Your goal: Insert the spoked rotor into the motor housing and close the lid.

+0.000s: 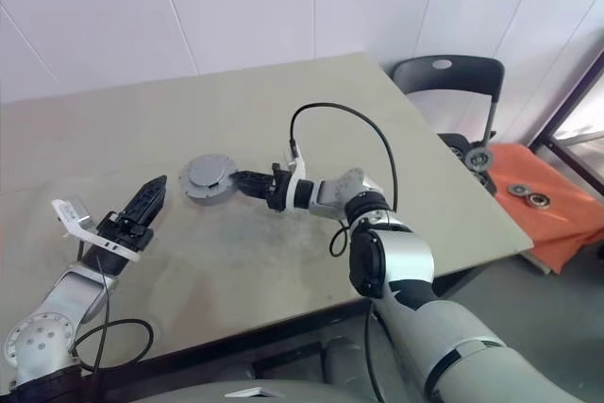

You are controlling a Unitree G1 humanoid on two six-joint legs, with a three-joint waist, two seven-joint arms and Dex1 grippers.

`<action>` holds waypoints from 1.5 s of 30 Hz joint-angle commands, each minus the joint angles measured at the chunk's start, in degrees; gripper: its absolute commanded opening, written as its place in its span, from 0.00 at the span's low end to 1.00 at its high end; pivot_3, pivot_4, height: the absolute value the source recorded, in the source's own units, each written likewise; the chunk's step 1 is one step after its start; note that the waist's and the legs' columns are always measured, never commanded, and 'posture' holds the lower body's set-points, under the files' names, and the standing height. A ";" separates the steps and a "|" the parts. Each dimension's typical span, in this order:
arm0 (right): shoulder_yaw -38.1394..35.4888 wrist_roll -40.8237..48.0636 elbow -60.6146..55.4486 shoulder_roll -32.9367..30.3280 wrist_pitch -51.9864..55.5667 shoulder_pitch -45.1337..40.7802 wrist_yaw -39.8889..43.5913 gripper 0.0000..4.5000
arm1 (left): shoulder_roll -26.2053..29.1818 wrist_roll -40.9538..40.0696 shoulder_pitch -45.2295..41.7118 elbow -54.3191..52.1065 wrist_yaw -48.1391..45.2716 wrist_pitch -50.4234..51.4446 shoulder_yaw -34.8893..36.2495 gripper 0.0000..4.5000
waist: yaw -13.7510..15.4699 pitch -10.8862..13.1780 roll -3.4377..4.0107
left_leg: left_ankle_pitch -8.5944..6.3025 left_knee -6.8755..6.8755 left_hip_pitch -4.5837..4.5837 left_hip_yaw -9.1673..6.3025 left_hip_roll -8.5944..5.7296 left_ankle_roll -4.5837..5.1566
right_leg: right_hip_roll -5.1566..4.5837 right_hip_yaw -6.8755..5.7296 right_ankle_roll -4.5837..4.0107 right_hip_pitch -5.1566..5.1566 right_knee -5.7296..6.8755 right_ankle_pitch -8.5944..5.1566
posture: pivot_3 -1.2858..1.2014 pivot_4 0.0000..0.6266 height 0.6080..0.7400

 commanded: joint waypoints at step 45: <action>1.33 -0.14 -0.99 -0.89 -0.66 -2.18 2.52 0.28 | -5.47 1.30 -10.00 6.64 -2.24 -0.60 -5.04 0.79 | -0.07 -0.01 -0.01 | 0.01 0.51 -0.15 0.01 -0.04 -0.01 | 0.00 0.03 0.09 0.08 0.01 0.33 | 0.52 0.00 1.00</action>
